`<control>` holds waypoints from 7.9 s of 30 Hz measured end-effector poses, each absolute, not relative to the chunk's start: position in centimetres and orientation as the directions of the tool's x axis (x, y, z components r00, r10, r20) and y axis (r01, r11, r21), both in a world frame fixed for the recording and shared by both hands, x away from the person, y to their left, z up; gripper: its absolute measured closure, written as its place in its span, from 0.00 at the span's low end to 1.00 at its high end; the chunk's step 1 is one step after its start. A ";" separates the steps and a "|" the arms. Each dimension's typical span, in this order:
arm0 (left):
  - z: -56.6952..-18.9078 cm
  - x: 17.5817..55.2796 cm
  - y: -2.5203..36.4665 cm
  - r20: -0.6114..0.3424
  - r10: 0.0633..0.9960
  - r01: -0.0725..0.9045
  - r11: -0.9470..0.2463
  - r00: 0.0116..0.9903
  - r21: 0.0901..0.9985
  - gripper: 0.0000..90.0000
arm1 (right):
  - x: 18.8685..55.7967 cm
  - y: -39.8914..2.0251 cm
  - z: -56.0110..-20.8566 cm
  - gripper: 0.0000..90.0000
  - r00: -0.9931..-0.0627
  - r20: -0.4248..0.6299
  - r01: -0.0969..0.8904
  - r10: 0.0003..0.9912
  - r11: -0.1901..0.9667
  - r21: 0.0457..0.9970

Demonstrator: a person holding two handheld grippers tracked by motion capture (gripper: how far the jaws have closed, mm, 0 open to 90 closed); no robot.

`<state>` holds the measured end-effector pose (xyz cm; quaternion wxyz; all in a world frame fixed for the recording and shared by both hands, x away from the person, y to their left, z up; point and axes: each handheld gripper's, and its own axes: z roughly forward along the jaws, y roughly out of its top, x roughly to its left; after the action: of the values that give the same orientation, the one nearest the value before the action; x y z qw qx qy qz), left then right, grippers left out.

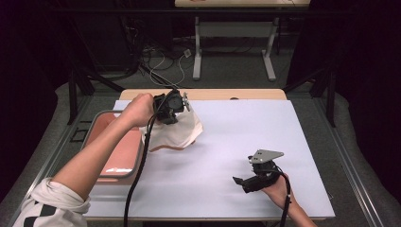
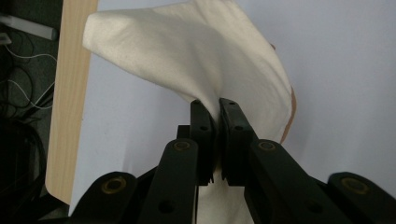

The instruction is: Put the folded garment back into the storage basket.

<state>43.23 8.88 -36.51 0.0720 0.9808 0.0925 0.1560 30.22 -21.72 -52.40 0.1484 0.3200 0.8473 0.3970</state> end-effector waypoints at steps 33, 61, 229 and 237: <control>-33.5 42.7 9.4 0.345 0.158 0.117 -0.984 0.925 0.138 0.95 | 30.2 -21.5 -52.6 0.00 -0.754 -0.011 0.423 0.657 0.499 0.756; -32.2 42.6 12.5 0.338 0.108 0.097 -0.994 0.935 0.050 0.95 | 30.2 -21.5 -52.5 0.00 -0.759 -0.019 0.417 0.650 0.509 0.753; -42.4 44.4 26.3 0.077 0.827 0.794 -0.558 0.557 0.242 0.94 | 30.1 -21.1 -52.2 0.00 -0.769 -0.048 0.389 0.637 0.526 0.756; -43.2 44.4 27.7 0.067 0.841 0.809 -0.536 0.537 0.243 0.93 | 30.1 -21.2 -52.2 0.00 -0.769 -0.048 0.389 0.638 0.525 0.757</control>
<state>44.45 27.66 -43.15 0.0914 0.8719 0.4729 0.0880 30.06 -21.16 -52.21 0.1619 0.2989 0.8582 0.3846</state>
